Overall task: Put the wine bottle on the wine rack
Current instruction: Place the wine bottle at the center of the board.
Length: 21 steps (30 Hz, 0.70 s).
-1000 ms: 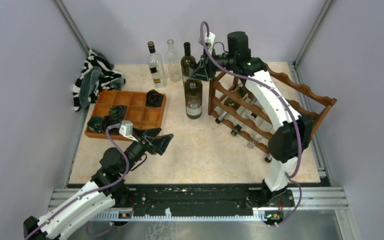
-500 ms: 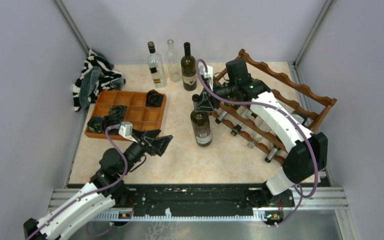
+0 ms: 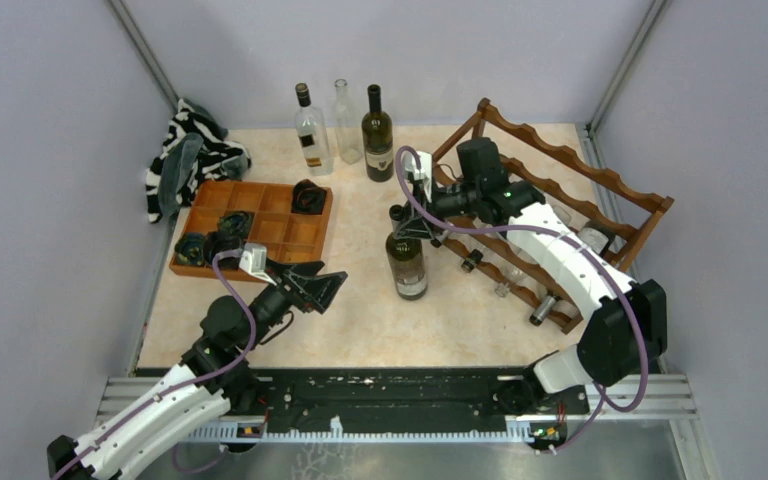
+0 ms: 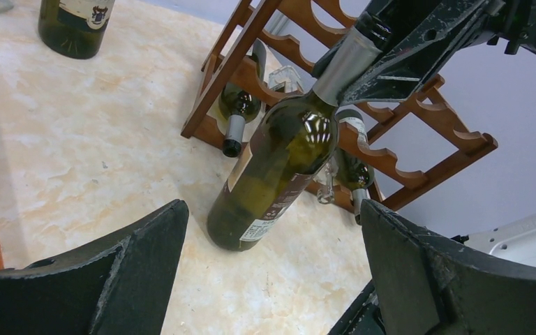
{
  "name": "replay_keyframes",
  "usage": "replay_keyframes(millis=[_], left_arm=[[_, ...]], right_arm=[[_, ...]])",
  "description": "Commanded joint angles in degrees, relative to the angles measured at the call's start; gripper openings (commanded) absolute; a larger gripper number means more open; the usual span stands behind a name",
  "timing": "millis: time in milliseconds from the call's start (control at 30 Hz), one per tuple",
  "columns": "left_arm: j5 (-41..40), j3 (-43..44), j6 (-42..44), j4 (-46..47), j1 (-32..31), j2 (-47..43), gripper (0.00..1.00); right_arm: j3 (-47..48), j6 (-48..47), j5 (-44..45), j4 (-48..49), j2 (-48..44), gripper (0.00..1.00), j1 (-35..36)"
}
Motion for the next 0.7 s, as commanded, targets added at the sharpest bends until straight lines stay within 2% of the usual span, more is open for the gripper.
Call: replay_keyframes(millis=[0, 300, 433, 667], left_arm=[[0.89, -0.82, -0.87, 1.56, 0.24, -0.53, 0.98], [2.88, 0.65, -0.62, 4.24, 0.24, 2.98, 0.98], [4.07, 1.88, -0.30, 5.37, 0.24, 4.94, 0.98], [5.99, 3.25, 0.33, 7.08, 0.24, 7.82, 0.98]], right_arm=[[-0.03, -4.76, -4.03, 1.08, -5.51, 0.12, 0.91], [-4.22, -5.43, -3.19, -0.05, -8.42, 0.47, 0.89], [-4.45, -4.97, -2.04, -0.08, -8.96, 0.53, 0.89], [-4.54, -4.98, -1.47, -1.63, -10.10, 0.55, 0.80]])
